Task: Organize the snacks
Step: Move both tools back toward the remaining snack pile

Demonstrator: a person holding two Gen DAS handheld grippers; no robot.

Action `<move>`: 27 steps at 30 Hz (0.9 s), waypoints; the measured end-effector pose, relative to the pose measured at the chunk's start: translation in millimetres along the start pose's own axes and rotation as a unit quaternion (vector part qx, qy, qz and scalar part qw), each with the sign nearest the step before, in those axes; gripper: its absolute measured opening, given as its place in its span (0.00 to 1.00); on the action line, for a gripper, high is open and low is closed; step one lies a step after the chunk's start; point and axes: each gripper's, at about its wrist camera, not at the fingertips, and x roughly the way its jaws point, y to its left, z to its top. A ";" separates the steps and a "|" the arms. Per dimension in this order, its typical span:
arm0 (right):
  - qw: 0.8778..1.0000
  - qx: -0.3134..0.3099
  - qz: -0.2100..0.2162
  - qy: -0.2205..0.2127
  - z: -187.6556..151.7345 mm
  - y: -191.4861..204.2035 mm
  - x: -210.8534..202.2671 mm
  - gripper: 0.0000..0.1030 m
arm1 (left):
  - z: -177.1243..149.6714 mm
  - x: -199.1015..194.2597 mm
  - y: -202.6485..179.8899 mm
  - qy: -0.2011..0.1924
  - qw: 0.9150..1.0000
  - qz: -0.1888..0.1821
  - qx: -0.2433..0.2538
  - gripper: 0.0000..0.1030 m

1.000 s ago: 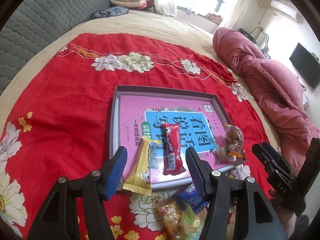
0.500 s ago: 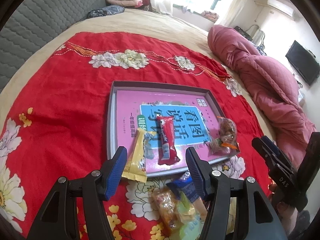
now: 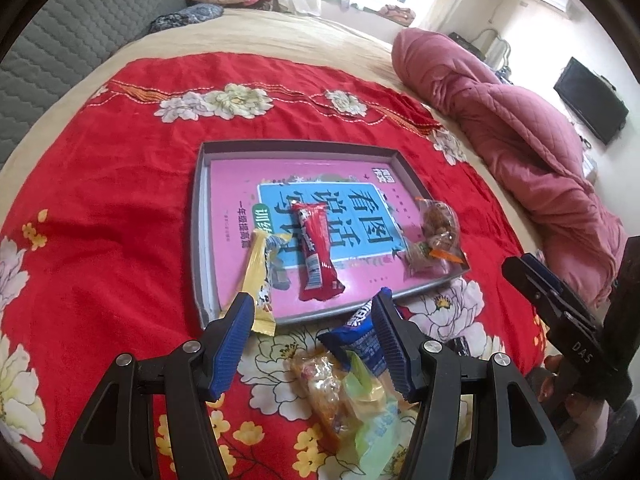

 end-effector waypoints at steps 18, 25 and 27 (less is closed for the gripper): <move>0.999 -0.030 0.015 0.023 -24.2 22.4 -13.8 0.74 | -10.9 20.0 -3.9 0.042 0.997 -0.062 0.011 0.63; 0.996 -0.074 0.043 0.036 -35.8 44.6 -13.6 0.74 | -12.5 25.5 3.0 0.053 0.995 -0.079 0.001 0.63; 0.994 -0.088 0.054 0.041 -39.6 52.3 -11.4 0.74 | -13.6 27.6 5.5 0.057 0.995 -0.081 -0.003 0.63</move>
